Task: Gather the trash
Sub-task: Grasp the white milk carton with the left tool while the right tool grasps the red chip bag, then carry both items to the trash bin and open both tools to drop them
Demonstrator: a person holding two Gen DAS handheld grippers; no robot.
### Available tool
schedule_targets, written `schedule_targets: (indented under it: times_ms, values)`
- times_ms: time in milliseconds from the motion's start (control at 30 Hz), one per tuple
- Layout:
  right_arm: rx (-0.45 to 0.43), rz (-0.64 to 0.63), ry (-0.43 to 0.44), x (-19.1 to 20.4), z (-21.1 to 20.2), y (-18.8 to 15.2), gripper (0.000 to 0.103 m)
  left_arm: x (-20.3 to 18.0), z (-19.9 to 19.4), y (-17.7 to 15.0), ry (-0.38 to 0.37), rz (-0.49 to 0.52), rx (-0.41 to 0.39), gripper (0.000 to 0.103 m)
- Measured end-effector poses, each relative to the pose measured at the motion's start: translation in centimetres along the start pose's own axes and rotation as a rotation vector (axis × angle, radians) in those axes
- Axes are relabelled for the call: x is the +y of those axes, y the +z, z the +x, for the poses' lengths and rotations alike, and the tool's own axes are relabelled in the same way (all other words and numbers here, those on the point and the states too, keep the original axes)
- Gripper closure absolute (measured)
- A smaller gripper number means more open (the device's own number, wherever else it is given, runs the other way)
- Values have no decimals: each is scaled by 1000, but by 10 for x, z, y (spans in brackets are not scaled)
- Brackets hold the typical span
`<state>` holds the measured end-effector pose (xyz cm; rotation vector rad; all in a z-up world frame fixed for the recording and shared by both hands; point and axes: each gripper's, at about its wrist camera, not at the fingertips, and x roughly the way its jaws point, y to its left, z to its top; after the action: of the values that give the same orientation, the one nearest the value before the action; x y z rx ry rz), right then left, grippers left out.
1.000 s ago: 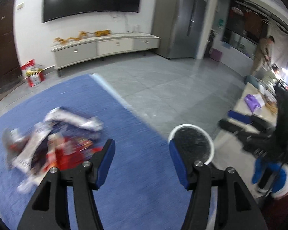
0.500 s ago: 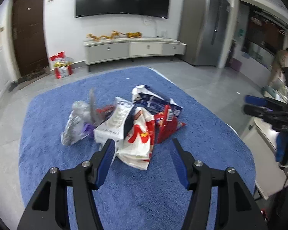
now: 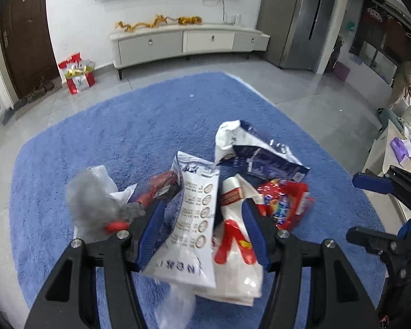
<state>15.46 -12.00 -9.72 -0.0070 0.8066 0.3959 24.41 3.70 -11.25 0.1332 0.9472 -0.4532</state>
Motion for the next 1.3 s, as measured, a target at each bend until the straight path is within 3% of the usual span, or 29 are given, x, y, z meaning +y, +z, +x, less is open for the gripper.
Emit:
schedule_targets:
  times_ms: [333,433,500,600,867,1300]
  values:
    - [40,3,4,5,53,15,35,3,22,-26,8,42,55,47]
    - [59,6,-2,2,66,15,51,2,25,-32,25,41,53,51]
    - [65,17,14,-1,68,14,73,4,24,-34,17,20,42,55]
    - [62,6,31,-1,63,11,79,9,17,-34,2,-10,12,55]
    - [40,-7,60,4,32,-5,81,20,-17,-36,-82,-117,-63,57]
    - [-23,-27,98,22,-37,-30,82,15,-77,-65,-118,-211,-131,58]
